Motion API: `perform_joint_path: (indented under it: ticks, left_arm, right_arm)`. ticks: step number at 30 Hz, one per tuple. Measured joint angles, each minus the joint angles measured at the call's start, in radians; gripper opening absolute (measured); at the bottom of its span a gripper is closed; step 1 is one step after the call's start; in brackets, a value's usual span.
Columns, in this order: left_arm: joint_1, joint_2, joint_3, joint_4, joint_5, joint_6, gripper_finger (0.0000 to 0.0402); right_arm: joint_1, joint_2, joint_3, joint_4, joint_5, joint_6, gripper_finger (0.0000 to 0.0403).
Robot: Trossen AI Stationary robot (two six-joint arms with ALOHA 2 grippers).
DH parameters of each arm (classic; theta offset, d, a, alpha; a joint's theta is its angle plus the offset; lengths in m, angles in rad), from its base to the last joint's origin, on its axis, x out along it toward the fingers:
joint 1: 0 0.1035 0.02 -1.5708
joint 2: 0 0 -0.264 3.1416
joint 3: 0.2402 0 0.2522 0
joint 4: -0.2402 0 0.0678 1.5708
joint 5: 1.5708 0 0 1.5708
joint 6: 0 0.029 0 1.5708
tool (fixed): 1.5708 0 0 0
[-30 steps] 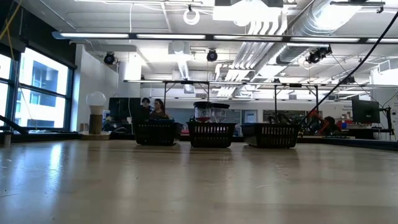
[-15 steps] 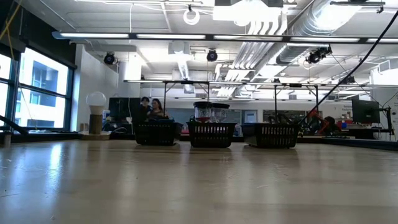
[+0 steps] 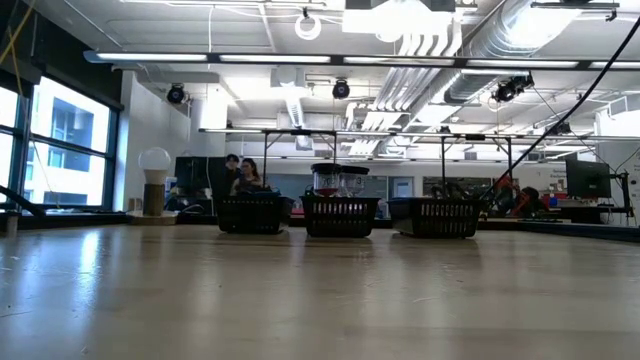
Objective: Pick & Place Office items
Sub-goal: Put the blue digital clock into the left black bin
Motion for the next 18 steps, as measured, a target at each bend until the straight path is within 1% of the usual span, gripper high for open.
perform_joint_path:
  ticks: [5, 7, 9, 11, 13, 16, 18]
  left_arm:
    - [-0.067, -0.010, 0.001, -0.069, -0.224, 0.287, 0.0230]
    - [-0.096, -0.008, 0.001, -0.084, -0.293, 0.386, 0.0230]
    - [-0.119, 0.002, 0.001, -0.084, -0.337, 0.449, 0.0230]
    - [-0.141, 0.008, -0.002, -0.092, -0.370, 0.473, 0.0230]
    - [-0.155, 0.016, -0.001, -0.083, -0.412, 0.453, 0.0230]
    - [-0.191, 0.022, -0.001, -0.135, -0.458, 0.437, 0.0230]
    - [-0.222, 0.036, 0.000, -0.143, -0.509, 0.470, 0.0230]
  right_arm:
    - [0.001, 0.000, 0.000, -0.049, 0.003, 0.156, 0.0045]
    - [0.001, 0.000, 0.000, -0.046, 0.004, 0.196, 0.0045]
    - [0.000, 0.000, 0.000, -0.043, 0.007, 0.225, 0.0045]
    - [-0.001, 0.000, 0.000, -0.032, 0.009, 0.249, 0.0045]
    - [-0.002, 0.000, 0.000, -0.009, 0.010, 0.275, 0.0045]
    - [-0.002, 0.000, 0.000, 0.033, 0.028, 0.292, 0.0045]
    - [-0.009, -0.001, 0.000, 0.059, 0.029, 0.301, 0.0045]
